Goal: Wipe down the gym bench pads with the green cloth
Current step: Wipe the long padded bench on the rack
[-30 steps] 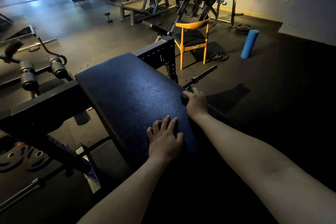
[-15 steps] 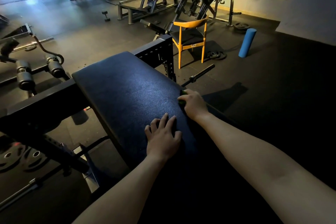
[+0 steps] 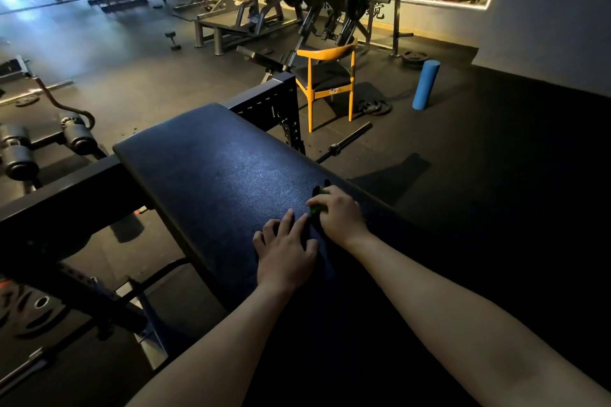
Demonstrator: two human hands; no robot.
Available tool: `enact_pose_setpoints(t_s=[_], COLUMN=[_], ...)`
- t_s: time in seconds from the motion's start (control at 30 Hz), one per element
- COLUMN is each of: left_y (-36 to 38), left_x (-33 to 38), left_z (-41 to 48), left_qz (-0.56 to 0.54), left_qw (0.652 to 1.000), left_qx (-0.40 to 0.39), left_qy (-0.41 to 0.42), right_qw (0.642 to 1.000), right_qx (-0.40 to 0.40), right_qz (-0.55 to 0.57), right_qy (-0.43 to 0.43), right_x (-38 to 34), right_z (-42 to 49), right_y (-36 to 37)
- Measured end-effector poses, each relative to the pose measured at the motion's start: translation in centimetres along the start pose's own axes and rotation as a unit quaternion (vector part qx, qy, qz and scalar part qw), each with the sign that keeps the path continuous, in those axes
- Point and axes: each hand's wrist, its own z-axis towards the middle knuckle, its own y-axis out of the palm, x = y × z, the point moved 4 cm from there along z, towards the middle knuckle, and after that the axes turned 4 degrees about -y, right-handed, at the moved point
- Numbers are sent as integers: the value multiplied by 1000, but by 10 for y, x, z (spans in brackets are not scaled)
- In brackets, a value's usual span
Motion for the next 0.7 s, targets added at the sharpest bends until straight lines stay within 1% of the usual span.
enact_pose_setpoints(t_s=[0.07,0.1,0.17,0.23,0.3,0.43,0.5,0.6,0.7], left_y=[0,-1,-1,-1,0,1,1,1,1], left_x=[0,-1,0,-1,-1,0,0,-1,-1], left_z=[0,0,-1,-1,0,0,0,0,0], left_qz=[-6,-8,-10,-12,-14,-12,-11,-7,-10], left_qw=[1000,1000,1000,1000,1000,1000,1000,1000,1000], left_qx=[2,3,6,10,12,13,12,12,8], left_qy=[-2,-3,-3,0,2,2,-1,0,7], right_qw=[1000,999,991,982,979,983,988,998,999], right_qx=[23,46,73,59,43,70,67,33,-23], right_qz=[-5,-21,-63,-68,-61,-89,-78,-26,26], right_qy=[-1,17,94,166,187,148,112,52,2], right_x=[11,21,46,66,69,40,20,-6,-14], right_z=[5,7,9,7,3,-6,-10,-15,-14], right_y=[-15,-24,-42,-50,-48,-31,-17,1,-1])
